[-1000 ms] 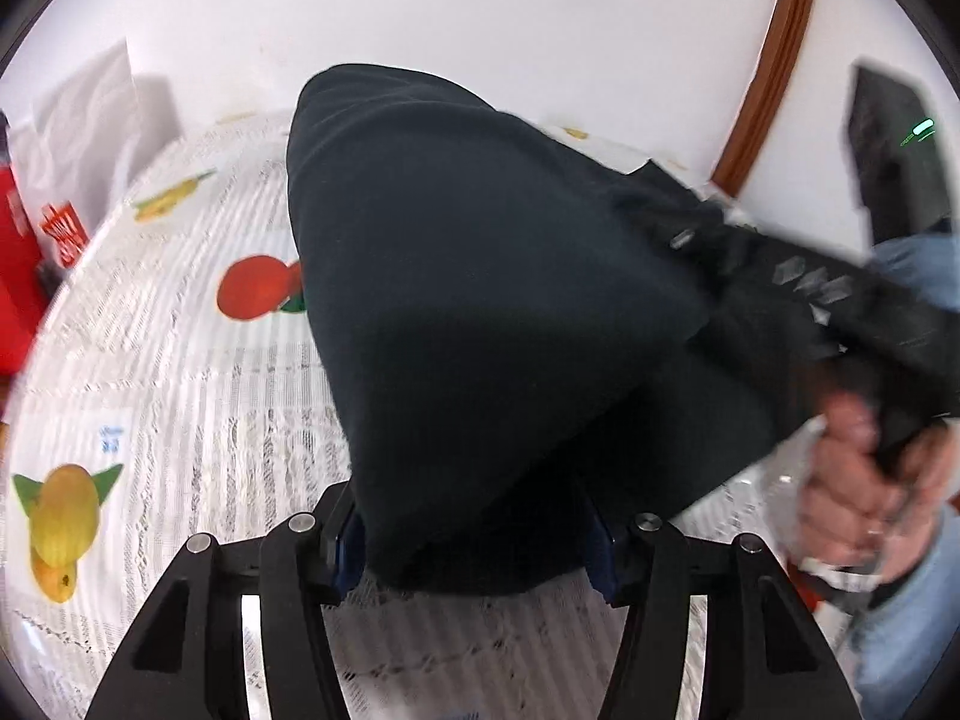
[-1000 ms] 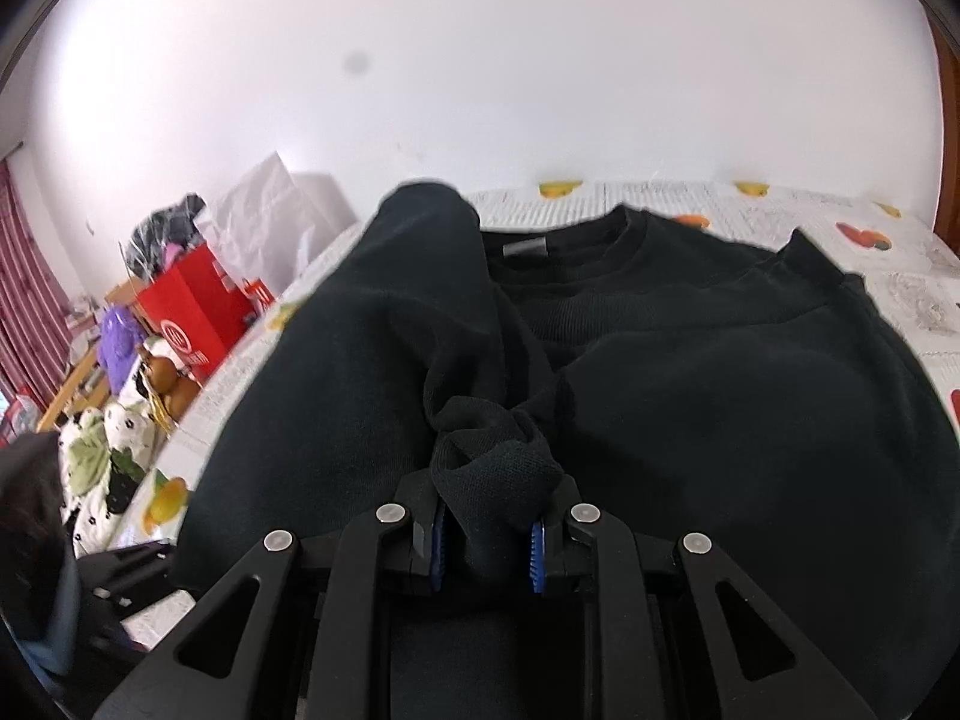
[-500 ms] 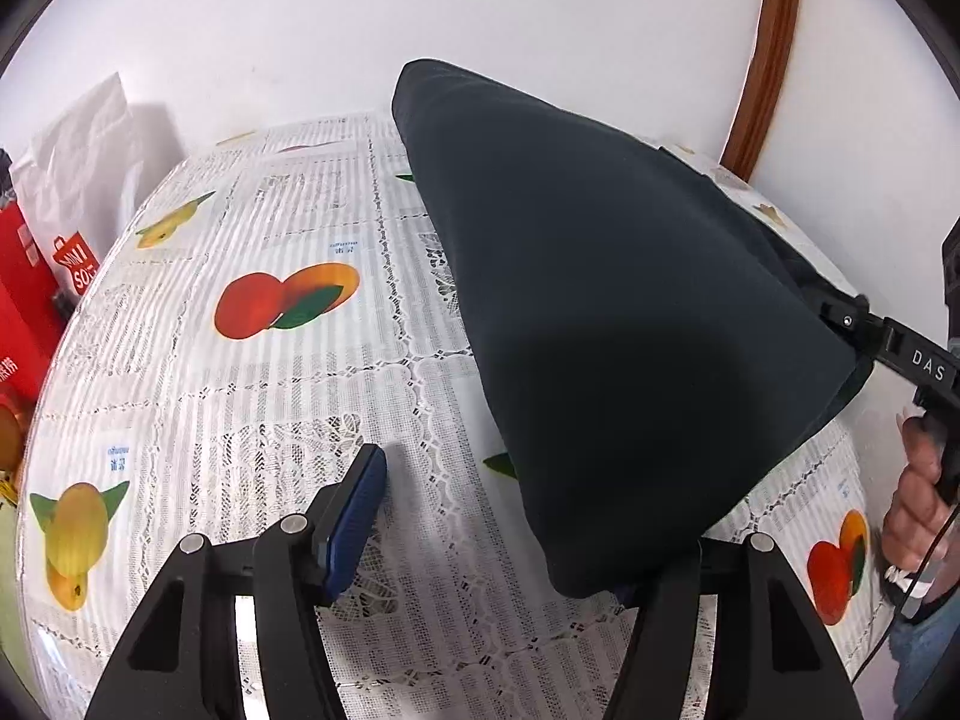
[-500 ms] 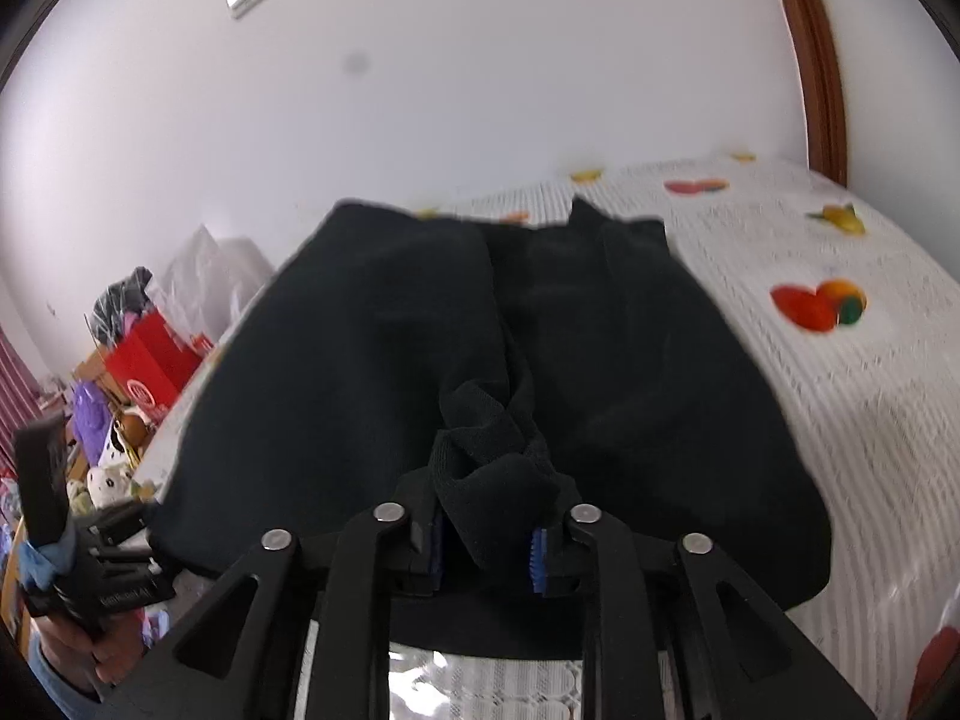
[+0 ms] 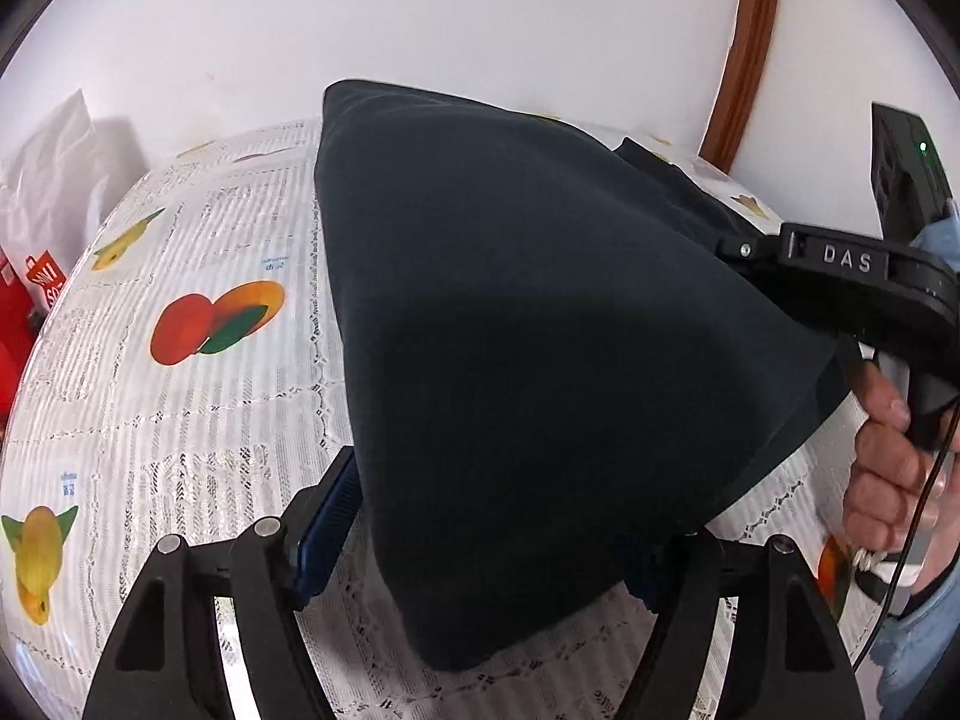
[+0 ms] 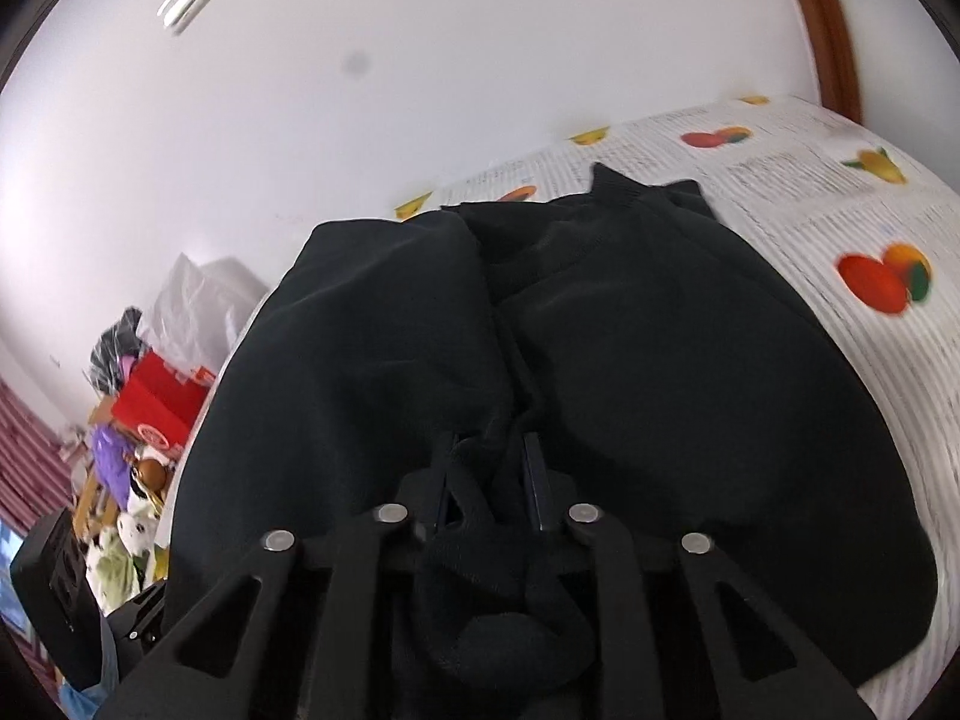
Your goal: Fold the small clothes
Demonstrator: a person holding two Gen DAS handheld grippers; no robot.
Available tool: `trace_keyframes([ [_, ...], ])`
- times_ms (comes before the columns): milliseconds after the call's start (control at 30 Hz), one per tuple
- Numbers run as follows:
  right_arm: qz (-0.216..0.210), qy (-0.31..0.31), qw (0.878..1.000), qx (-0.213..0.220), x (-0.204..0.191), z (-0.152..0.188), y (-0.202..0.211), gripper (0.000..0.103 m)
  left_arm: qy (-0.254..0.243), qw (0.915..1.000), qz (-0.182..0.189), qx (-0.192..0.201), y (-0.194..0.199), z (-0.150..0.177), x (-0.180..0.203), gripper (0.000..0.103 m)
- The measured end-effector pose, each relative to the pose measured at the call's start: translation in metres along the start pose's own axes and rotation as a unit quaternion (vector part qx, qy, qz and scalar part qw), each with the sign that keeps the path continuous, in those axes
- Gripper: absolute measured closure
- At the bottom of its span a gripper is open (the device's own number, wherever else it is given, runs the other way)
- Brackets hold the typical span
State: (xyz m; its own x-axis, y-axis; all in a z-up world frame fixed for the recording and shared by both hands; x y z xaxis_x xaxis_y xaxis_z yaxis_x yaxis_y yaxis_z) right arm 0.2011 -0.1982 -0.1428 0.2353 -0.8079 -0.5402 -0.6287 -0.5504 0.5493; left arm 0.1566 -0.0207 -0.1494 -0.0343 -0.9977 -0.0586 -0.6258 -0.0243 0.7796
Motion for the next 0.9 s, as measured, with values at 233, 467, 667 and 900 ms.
trace_keyframes([
  [233, -0.005, 0.055, 0.989, 0.137, -0.002, -0.011, 0.08, 0.093, 0.007, 0.9999, -0.009, -0.001, -0.007, -0.007, -0.009, 0.029],
  [467, 0.063, -0.036, 0.99, 0.118, 0.066, 0.007, 0.087, 0.094, -0.003, 0.9999, -0.012, -0.001, -0.005, -0.007, -0.006, 0.026],
  [667, 0.065, -0.039, 0.993, 0.096, 0.068, 0.008, 0.081, 0.086, -0.005, 0.9993, 0.036, 0.011, 0.0, -0.009, -0.002, 0.027],
  [900, 0.06, -0.022, 0.996, 0.069, 0.062, 0.0, 0.065, 0.069, -0.034, 0.9993, 0.014, 0.009, -0.008, -0.021, 0.027, 0.026],
])
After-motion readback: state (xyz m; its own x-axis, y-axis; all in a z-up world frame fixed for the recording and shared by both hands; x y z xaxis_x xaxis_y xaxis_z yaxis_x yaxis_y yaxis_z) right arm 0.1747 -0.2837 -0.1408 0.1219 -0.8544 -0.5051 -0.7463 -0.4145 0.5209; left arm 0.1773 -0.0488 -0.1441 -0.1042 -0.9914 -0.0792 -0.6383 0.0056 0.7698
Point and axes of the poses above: each gripper's, at about its wrist camera, not at the fingertips, and y roughly against the way its jaws point, x to its right, z to its underside, the point moved 1 cm from there along -y, roughly the way its jaws point, and after that the axes turned 11 degrees about -z, right-handed, at the moved point
